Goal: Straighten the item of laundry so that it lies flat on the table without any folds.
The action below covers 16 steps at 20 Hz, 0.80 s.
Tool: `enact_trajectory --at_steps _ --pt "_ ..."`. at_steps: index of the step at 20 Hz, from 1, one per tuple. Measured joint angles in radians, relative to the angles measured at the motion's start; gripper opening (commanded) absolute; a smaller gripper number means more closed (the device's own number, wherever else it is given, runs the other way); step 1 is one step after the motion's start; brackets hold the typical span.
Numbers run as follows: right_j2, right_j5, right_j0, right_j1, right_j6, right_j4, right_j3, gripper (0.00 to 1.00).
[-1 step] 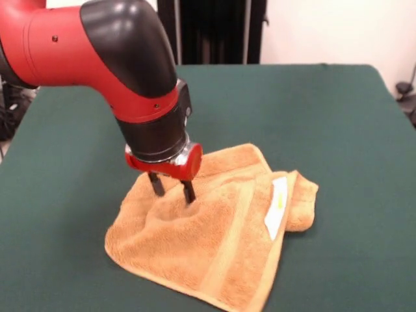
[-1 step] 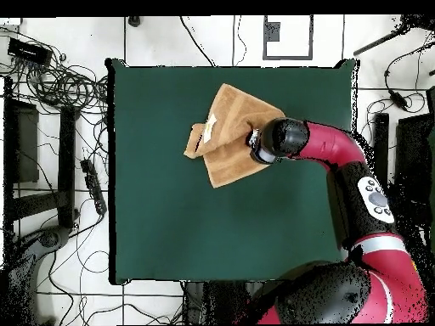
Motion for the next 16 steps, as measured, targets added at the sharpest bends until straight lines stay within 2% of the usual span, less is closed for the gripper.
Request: enact_trajectory --at_steps 3,16 --pt "0.0 0.071 -0.007 0.004 0.0 -0.01 0.0 1.0" --pt "-0.003 0.089 -0.007 0.005 0.0 -0.017 0.0 1.0"
